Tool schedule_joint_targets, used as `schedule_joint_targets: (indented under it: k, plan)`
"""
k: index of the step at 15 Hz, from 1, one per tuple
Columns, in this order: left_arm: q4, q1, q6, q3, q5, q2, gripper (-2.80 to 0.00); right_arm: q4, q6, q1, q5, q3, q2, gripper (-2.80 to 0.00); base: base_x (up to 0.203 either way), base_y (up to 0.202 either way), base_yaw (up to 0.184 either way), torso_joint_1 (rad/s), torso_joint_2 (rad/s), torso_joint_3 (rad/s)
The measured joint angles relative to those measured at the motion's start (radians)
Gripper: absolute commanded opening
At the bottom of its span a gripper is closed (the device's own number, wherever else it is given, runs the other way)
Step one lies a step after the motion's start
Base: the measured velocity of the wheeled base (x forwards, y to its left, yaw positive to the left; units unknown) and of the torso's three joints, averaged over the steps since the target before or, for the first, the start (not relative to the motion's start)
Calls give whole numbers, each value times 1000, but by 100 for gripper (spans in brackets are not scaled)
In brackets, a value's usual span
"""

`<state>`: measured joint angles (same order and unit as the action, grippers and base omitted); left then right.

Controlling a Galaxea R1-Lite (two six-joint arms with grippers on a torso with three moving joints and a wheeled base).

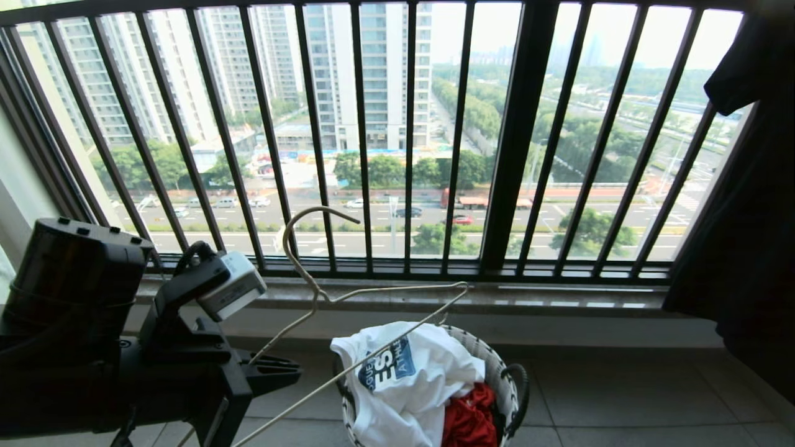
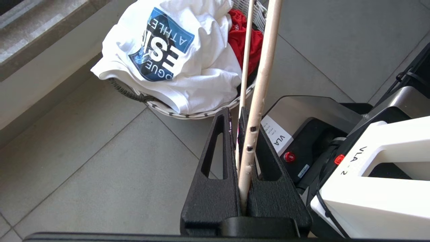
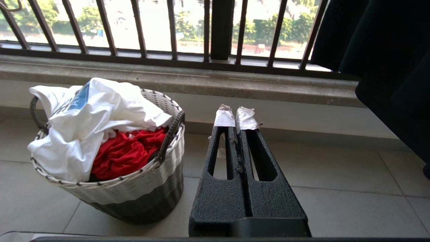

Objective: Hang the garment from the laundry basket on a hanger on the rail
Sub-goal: Pick up clothes from the basket

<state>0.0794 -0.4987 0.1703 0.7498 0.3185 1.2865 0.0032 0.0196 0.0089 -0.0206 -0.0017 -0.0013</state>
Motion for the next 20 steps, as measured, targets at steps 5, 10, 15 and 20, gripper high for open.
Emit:
schedule_joint_targets:
  k: [5, 10, 15, 20]
  plan:
    - [0, 0, 0, 0, -4, -14, -280, 0, 0, 0, 0, 0, 0, -280, 0, 0, 0, 0, 0, 0]
    - [0, 0, 5, 0, -6, -16, -280, 0, 0, 0, 0, 0, 0, -280, 0, 0, 0, -1, 2, -94]
    - [0, -1, 9, -11, -6, -21, -280, 0, 0, 0, 0, 0, 0, -280, 0, 0, 0, 3, 3, -195]
    - [-1, -1, 22, -17, -9, -36, -280, 0, 0, -1, 0, 0, 0, -280, 0, 0, 0, 4, 2, -198]
